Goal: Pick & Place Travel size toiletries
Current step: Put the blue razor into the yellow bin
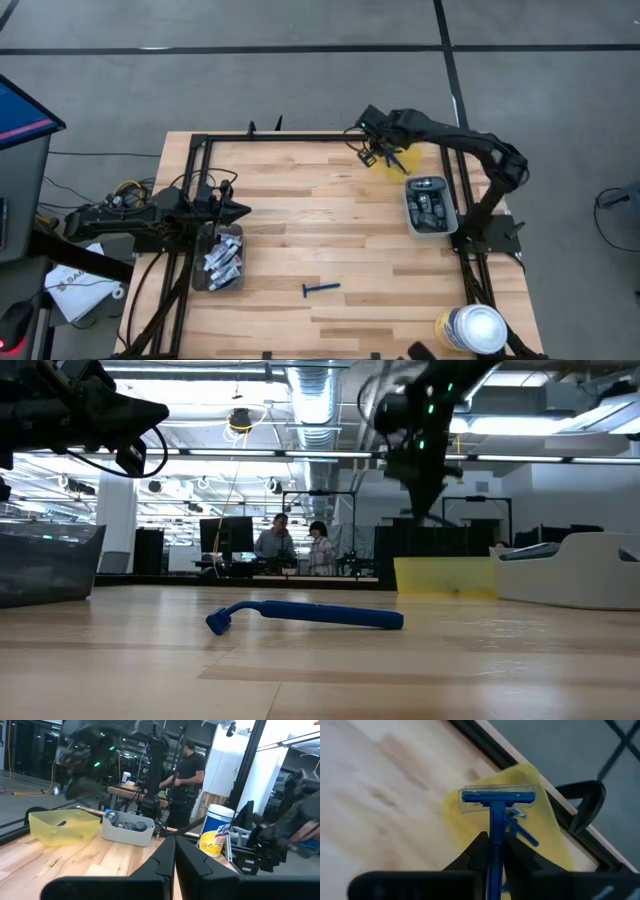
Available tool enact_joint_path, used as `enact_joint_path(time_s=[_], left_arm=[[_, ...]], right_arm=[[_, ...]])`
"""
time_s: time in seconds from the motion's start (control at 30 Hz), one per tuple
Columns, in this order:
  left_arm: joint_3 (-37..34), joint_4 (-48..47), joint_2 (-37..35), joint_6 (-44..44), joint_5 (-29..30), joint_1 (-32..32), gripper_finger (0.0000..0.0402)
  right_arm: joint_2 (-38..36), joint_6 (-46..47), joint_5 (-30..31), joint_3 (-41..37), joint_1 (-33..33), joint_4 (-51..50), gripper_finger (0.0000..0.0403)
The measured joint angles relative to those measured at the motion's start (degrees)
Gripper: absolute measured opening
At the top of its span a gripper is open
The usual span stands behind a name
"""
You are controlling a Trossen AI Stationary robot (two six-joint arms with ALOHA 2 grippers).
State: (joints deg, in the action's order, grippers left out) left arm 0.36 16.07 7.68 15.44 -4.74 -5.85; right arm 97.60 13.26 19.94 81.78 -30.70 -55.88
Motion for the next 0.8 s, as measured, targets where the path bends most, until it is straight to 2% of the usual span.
enact_joint_path(time_s=[0.27, 0.4, 0.57, 0.7, 0.8], left_arm=[[0.0, 0.44, -0.02, 0.0, -0.01, 0.0, 0.0006], [0.0, 0.67, -0.02, 0.0, 0.0, -0.02, 0.0006], [0.0, 0.83, -0.02, 0.0, 0.0, 0.0, 0.0007], [0.0, 0.9, -0.02, 0.0, 0.0, -0.01, 0.0006], [0.0, 0.92, -0.02, 0.0, 0.0, 0.0, 0.0008]], right_arm=[[9.4, -1.73, -0.59, 0.0, -4.46, 0.04, 0.0031], [11.19, -1.86, -0.57, 0.0, -4.23, 0.16, 0.0052], [11.47, -2.59, -0.56, 0.02, -4.15, 0.58, 0.0098], [10.12, -2.77, -0.63, -0.02, -4.24, 0.17, 0.0158], [6.57, -3.58, -5.98, -0.02, -3.39, 0.58, 0.0204]])
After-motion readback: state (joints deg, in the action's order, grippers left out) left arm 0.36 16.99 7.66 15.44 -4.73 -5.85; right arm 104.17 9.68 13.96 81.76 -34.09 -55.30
